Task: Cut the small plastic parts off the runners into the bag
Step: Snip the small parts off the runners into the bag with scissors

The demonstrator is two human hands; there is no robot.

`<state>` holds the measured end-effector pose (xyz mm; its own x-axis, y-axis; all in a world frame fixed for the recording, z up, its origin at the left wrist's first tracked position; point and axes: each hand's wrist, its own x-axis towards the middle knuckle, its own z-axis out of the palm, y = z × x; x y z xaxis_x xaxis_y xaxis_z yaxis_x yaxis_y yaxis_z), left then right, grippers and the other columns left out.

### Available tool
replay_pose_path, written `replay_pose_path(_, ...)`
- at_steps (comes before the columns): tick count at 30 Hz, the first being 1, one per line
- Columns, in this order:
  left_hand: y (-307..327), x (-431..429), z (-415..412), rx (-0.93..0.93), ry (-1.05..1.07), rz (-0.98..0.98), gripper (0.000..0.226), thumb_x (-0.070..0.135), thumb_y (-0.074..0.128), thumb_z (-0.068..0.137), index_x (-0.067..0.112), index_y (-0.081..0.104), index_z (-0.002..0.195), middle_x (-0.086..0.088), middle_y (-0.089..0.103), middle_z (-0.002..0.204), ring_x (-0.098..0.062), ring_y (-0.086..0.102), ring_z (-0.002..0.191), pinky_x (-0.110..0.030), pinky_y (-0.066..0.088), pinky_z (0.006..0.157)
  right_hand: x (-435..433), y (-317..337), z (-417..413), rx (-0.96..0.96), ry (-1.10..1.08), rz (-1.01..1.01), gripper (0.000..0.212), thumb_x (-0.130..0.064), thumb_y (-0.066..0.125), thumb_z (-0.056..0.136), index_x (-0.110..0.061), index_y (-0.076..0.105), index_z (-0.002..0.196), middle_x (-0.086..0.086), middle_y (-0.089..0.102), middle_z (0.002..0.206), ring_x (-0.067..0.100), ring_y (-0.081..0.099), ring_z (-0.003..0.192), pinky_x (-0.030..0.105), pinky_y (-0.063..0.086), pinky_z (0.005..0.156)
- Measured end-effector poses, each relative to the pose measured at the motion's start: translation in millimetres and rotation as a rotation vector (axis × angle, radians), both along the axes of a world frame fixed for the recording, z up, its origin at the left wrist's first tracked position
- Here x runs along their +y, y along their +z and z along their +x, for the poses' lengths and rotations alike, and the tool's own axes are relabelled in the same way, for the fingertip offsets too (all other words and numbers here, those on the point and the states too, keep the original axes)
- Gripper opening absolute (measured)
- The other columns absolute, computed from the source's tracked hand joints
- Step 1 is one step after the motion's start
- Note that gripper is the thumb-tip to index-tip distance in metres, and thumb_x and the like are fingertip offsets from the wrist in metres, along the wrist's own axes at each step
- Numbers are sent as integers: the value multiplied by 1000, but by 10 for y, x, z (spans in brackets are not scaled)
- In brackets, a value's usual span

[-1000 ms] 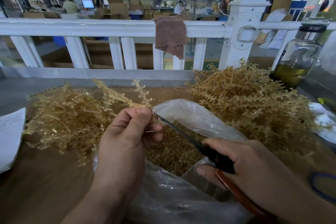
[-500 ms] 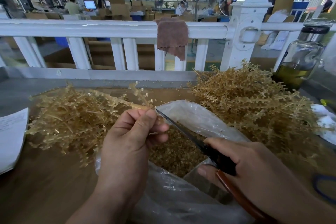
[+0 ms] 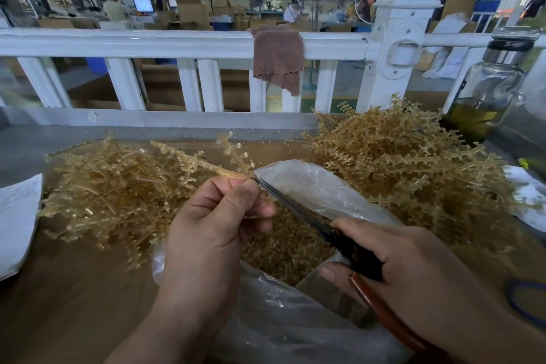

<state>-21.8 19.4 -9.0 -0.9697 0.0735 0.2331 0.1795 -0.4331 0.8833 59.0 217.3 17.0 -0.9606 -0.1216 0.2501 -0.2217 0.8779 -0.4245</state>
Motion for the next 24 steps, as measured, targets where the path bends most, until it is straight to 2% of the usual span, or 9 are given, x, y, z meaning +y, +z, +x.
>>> replay_pose_path(3,3,6,3,-8,-3,6,11,28,70,82,22,71,73,-14,69,76,-17,67,70,-24,54,59,1,0,-1,-3,9,-8,57,-83,40,76,-40,60,107,-22,63,77,-1,62,75,20,49,62)
replay_pose_path(6,2,7,9,-14,-2,13,11,29,70,81,21,73,74,-13,69,76,-17,67,69,-23,54,58,-9,-3,5,13,4,-14,48,-76,49,76,-38,61,102,-23,62,75,-3,61,76,16,48,66)
replay_pose_path(13,5,16,11,-20,6,20,11,31,73,80,23,74,73,-11,70,77,-17,69,69,-24,54,58,-34,15,19,19,-9,11,36,-70,53,78,-38,61,93,-23,57,66,-4,59,71,12,43,60)
replay_pose_path(24,34,31,40,-26,19,15,16,27,71,85,25,74,69,-10,70,74,-17,69,68,-23,55,58,-76,17,22,12,-56,24,46,-72,49,74,-39,64,102,-26,56,66,-11,55,85,6,41,69)
